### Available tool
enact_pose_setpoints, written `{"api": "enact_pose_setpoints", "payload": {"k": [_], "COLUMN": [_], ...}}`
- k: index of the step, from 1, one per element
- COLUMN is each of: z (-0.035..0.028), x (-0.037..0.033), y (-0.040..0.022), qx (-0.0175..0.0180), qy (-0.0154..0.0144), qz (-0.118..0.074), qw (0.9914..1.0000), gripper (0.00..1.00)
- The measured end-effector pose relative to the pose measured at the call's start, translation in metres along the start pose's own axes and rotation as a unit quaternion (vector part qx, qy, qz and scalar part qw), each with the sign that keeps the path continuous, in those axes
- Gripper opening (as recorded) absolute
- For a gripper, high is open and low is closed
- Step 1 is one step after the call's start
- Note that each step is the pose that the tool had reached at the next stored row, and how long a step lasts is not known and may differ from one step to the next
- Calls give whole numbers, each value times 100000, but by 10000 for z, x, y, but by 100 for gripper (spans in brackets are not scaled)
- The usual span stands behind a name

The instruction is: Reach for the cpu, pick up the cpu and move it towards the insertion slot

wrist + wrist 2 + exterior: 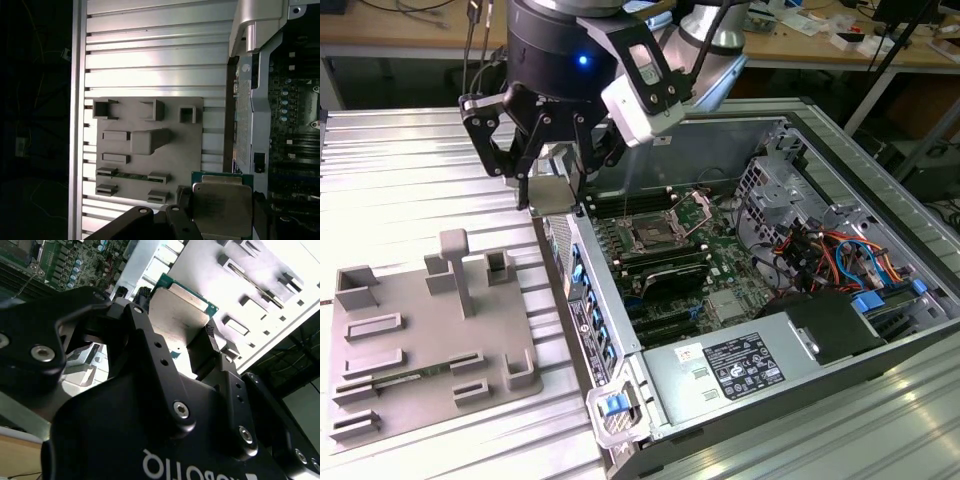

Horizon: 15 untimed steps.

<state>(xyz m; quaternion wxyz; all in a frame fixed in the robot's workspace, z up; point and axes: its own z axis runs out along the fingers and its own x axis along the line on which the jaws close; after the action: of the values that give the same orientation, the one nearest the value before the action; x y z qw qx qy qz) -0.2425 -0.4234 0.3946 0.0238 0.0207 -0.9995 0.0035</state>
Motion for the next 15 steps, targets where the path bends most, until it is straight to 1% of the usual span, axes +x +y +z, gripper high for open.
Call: {"api": "enact_pose_setpoints", "payload": {"k": [1,2,12,15], "z": [3,8,12,14], "x": [-114,-167,-261,-320], "y": [-5,-7,-11,-13], "qx": [1,-1,-1,-2], "qy": [1,-3,0,-1], "qz": [2,0,0,0], "qw": [100000,100000,100000,100000], "gripper": [55,55,55,55]}}
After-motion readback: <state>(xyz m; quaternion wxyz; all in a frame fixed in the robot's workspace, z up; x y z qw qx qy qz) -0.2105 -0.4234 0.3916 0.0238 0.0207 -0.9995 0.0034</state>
